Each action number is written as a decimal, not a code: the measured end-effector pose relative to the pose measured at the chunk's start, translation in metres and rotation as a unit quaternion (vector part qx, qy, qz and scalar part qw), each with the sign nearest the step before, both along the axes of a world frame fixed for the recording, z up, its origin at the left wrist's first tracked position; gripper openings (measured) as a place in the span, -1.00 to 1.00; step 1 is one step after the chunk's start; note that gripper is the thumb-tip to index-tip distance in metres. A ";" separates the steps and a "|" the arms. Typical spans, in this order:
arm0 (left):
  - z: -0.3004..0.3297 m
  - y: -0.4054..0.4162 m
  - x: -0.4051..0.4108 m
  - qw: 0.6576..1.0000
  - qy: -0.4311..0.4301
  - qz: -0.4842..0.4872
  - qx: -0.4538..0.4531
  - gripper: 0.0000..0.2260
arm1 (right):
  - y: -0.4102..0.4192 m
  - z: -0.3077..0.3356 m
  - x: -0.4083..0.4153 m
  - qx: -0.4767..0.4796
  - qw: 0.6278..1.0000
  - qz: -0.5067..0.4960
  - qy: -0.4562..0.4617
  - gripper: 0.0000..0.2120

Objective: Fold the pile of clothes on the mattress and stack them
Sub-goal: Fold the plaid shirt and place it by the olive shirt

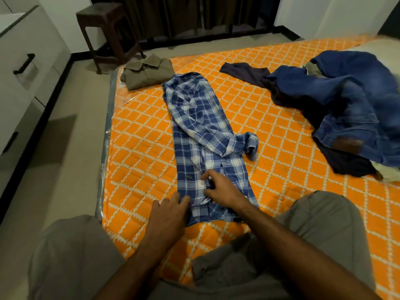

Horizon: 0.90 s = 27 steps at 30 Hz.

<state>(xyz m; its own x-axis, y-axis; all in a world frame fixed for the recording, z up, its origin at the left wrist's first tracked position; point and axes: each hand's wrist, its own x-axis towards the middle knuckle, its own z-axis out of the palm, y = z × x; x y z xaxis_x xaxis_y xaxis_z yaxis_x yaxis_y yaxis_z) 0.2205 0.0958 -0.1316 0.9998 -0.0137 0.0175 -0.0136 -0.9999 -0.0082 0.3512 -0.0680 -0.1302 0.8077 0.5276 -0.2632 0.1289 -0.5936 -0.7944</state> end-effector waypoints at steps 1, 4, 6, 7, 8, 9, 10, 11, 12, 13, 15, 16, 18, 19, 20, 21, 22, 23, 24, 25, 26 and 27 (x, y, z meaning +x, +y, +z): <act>0.000 0.006 -0.002 0.998 -0.002 0.030 -0.063 -0.68 | -0.001 0.001 -0.001 0.014 1.000 -0.008 0.020 -0.70; -0.001 0.021 -0.008 0.952 0.021 0.100 -0.289 -0.78 | -0.003 0.004 -0.006 0.056 0.996 -0.018 0.067 -0.71; -0.003 0.025 -0.010 0.931 0.016 0.117 -0.345 -0.77 | -0.002 0.007 -0.010 0.089 0.990 -0.026 0.108 -0.75; -0.005 0.024 -0.009 0.920 0.012 0.127 -0.370 -0.76 | 0.001 0.009 -0.012 0.111 0.983 -0.040 0.138 -0.76; -0.003 0.021 -0.009 0.906 0.017 0.144 -0.397 -0.73 | 0.004 0.010 -0.013 0.139 0.972 -0.059 0.178 -0.76; -0.001 0.017 -0.008 0.891 0.026 0.161 -0.423 -0.66 | 0.007 0.012 -0.015 0.178 0.955 -0.080 0.223 -0.76; 0.000 0.013 -0.007 0.882 0.036 0.176 -0.436 -0.56 | 0.011 0.013 -0.015 0.222 0.933 -0.098 0.265 -0.76; 0.002 0.009 -0.006 0.884 0.038 0.182 -0.429 -0.45 | 0.015 0.015 -0.015 0.262 0.912 -0.111 0.296 -0.76; 0.002 0.006 -0.005 0.898 0.036 0.181 -0.400 -0.38 | 0.018 0.016 -0.014 0.288 0.898 -0.115 0.313 -0.77; 0.003 0.002 -0.005 0.910 0.025 0.178 -0.374 -0.37 | 0.022 0.019 -0.012 0.305 0.890 -0.112 0.319 -0.78; 0.005 -0.001 -0.004 0.909 -0.007 0.185 -0.373 -0.52 | 0.030 0.026 -0.009 0.317 0.891 -0.094 0.311 -0.81; 0.006 0.000 -0.003 0.902 -0.023 0.195 -0.385 -0.62 | 0.034 0.030 -0.008 0.314 0.898 -0.078 0.297 -0.82; 0.006 0.006 -0.001 0.889 -0.044 0.218 -0.401 -0.78 | 0.042 0.037 -0.003 0.288 0.924 -0.035 0.248 -0.83; 0.005 0.010 -0.001 0.885 -0.053 0.229 -0.402 -0.83 | 0.046 0.040 -0.001 0.269 0.938 -0.010 0.220 -0.82; 0.004 0.016 -0.002 0.882 -0.058 0.242 -0.400 -0.88 | 0.049 0.042 0.002 0.250 0.948 0.010 0.198 -0.80; 0.004 0.021 -0.003 0.877 -0.061 0.256 -0.403 -0.90 | 0.051 0.043 0.005 0.233 0.955 0.023 0.183 -0.79; 0.003 0.025 -0.004 0.874 -0.062 0.267 -0.401 -0.90 | 0.053 0.044 0.007 0.217 0.961 0.030 0.170 -0.77; 0.003 0.028 -0.004 0.874 -0.061 0.270 -0.398 -0.89 | 0.054 0.044 0.010 0.204 0.965 0.035 0.160 -0.77; 0.004 0.030 -0.004 0.878 -0.059 0.269 -0.392 -0.87 | 0.055 0.045 0.012 0.192 0.969 0.037 0.152 -0.77; 0.005 0.031 -0.004 0.883 -0.059 0.262 -0.384 -0.84 | 0.056 0.044 0.014 0.185 0.971 0.038 0.148 -0.77; 0.006 0.032 -0.005 0.891 -0.063 0.255 -0.371 -0.81 | 0.057 0.043 0.015 0.181 0.972 0.040 0.147 -0.77; 0.007 0.032 -0.006 0.900 -0.071 0.247 -0.353 -0.78 | 0.058 0.040 0.015 0.180 0.971 0.040 0.150 -0.78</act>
<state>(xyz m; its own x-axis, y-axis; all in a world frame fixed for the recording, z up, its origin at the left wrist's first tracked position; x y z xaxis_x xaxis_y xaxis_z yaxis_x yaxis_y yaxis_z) 0.2146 0.1278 -0.1243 0.8677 0.4964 -0.0252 0.3858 -0.6408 0.6638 0.3662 -0.0100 -0.0902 0.6755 0.6872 -0.2673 -0.1067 -0.2676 -0.9576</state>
